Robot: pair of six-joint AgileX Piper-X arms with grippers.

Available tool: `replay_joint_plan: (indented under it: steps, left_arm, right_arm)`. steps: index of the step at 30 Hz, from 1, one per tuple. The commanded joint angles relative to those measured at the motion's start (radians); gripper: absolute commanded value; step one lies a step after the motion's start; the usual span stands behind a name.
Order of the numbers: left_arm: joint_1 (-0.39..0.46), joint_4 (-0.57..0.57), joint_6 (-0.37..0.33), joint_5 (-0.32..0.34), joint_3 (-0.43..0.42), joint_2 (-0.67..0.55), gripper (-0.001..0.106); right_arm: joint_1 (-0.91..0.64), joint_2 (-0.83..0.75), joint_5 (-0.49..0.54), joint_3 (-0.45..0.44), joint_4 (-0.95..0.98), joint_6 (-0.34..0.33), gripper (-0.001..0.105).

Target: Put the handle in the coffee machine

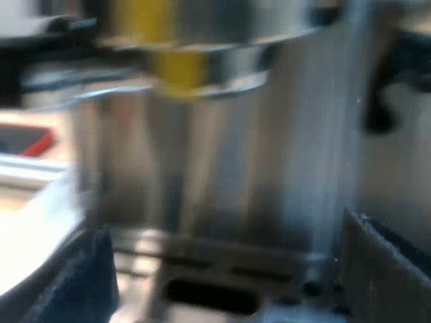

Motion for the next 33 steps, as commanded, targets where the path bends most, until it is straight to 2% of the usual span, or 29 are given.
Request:
replay_joint_plan:
  steps: [1, 2, 4, 12, 17, 21, 22, 30, 32, 33]
  left_arm:
    - [0.000, -0.029, -0.008, 0.129, -0.034, -0.030, 0.000]
    - [0.000, -0.029, -0.008, 0.129, -0.034, -0.030, 0.000]
    - [0.000, -0.029, -0.008, 0.129, -0.034, -0.030, 0.000]
    - [0.000, -0.029, -0.008, 0.129, -0.034, -0.030, 0.000]
    - [0.000, -0.029, -0.008, 0.129, -0.034, -0.030, 0.000]
    - [0.000, -0.027, -0.008, 0.126, -0.034, -0.030, 0.000]
    - [0.000, -0.026, -0.008, 0.126, -0.034, -0.030, 0.000]
    - [0.000, -0.019, -0.008, 0.126, -0.034, -0.030, 0.000]
    - [0.000, -0.019, -0.008, 0.126, -0.034, -0.030, 0.000]
    - [0.000, -0.019, -0.008, 0.126, -0.034, -0.030, 0.000]
  right_arm:
    - [-0.042, -0.001, -0.097, -0.001, -0.005, -0.003, 0.071]
    - [-0.057, 0.001, -0.144, -0.001, -0.005, -0.003, 0.071]
    - [-0.073, 0.008, -0.166, -0.001, -0.013, -0.003, 0.071]
    - [-0.081, 0.097, -0.183, -0.007, -0.106, -0.003, 0.071]
    - [-0.081, 0.176, -0.183, -0.085, -0.181, -0.057, 0.071]
    - [-0.081, 0.217, -0.161, -0.137, -0.181, -0.056, 0.071]
    - [-0.081, 0.251, -0.138, -0.175, -0.181, -0.056, 0.071]
    - [-0.085, 0.321, -0.099, -0.237, -0.225, -0.056, 0.071]
    - [-0.089, 0.333, -0.096, -0.249, -0.232, -0.056, 0.068]
    - [-0.097, 0.345, -0.089, -0.265, -0.231, -0.056, 0.058]
